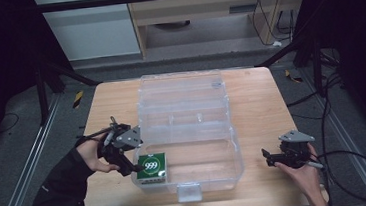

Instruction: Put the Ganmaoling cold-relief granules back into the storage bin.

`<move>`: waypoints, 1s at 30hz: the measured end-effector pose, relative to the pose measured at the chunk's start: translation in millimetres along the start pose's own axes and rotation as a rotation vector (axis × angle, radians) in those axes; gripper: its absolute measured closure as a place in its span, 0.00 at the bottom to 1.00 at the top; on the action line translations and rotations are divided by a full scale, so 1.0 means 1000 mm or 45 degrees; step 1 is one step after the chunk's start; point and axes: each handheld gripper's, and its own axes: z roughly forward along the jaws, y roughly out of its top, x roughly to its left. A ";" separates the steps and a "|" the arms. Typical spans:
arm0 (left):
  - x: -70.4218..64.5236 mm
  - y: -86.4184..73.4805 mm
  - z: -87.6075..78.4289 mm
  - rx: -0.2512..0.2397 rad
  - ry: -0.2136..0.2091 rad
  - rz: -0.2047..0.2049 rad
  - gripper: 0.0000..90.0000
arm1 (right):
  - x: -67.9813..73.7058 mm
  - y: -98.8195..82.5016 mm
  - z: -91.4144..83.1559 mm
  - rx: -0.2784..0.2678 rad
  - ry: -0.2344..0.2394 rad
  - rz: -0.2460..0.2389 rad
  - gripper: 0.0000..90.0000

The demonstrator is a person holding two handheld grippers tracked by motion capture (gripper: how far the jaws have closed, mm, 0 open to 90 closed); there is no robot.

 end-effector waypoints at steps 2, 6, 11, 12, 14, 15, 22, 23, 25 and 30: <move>-0.001 -0.007 -0.007 -0.012 0.022 -0.019 0.22 | 0.000 0.000 0.000 -0.001 0.000 -0.001 0.03; -0.002 -0.027 -0.020 -0.057 0.075 -0.093 0.24 | 0.000 0.000 0.000 -0.002 -0.002 0.004 0.03; 0.000 -0.053 -0.027 -0.104 0.134 -0.200 0.26 | 0.000 0.000 0.000 -0.002 -0.002 0.006 0.03; 0.001 -0.060 -0.026 -0.108 0.147 -0.230 0.26 | 0.000 0.000 0.000 -0.002 -0.002 0.006 0.03; 0.002 -0.071 -0.024 -0.112 0.162 -0.275 0.26 | 0.000 0.000 0.000 0.000 -0.002 0.009 0.03; 0.002 -0.077 -0.021 -0.113 0.170 -0.303 0.26 | 0.000 0.000 0.000 0.000 -0.003 0.008 0.03; 0.006 -0.106 -0.002 -0.144 0.213 -0.442 0.26 | 0.000 -0.001 0.000 0.001 -0.007 0.006 0.03; 0.006 -0.109 0.001 -0.153 0.216 -0.457 0.26 | 0.000 -0.001 0.000 0.001 -0.007 0.006 0.03; 0.006 -0.114 0.008 -0.164 0.213 -0.484 0.26 | -0.001 -0.001 0.000 -0.002 -0.005 0.007 0.03; 0.006 -0.124 0.022 -0.174 0.228 -0.559 0.26 | 0.000 -0.001 0.000 -0.001 -0.006 0.012 0.03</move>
